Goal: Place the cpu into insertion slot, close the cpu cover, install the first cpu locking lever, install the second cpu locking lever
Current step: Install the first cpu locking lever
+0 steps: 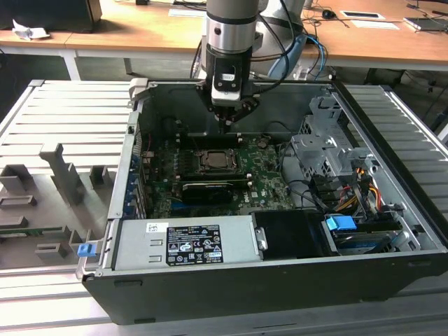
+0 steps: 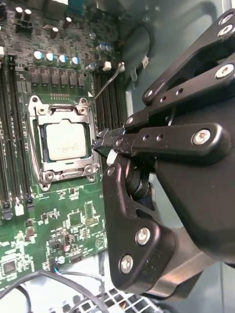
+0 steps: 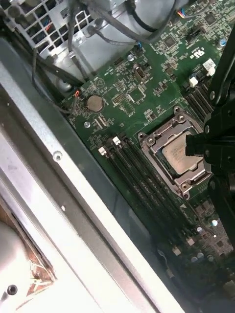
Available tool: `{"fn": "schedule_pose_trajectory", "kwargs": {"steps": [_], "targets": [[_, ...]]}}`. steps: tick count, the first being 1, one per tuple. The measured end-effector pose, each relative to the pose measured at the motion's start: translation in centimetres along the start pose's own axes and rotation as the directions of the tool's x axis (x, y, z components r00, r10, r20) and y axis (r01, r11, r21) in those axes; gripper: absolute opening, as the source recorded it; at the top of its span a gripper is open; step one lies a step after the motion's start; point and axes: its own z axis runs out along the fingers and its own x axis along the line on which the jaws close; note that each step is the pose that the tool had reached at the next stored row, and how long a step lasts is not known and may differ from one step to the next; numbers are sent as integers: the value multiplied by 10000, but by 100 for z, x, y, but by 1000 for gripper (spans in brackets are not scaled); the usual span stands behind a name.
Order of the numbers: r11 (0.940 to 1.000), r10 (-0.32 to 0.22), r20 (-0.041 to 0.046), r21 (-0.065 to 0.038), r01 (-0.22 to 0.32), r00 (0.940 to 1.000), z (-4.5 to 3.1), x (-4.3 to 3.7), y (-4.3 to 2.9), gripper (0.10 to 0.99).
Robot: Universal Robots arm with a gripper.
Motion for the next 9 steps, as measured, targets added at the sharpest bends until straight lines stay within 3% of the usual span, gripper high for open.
{"fn": "schedule_pose_trajectory", "kwargs": {"steps": [4,6,7,9], "targets": [[9959,-905,-32,-5,905,9959,0,0,0,106],[9909,-1349,-47,-9,1349,9908,0,0,0,106],[9808,-1948,-67,-15,1948,9808,0,0,0,106],[9648,-2631,-91,-23,2630,9647,0,0,0,106]]}}
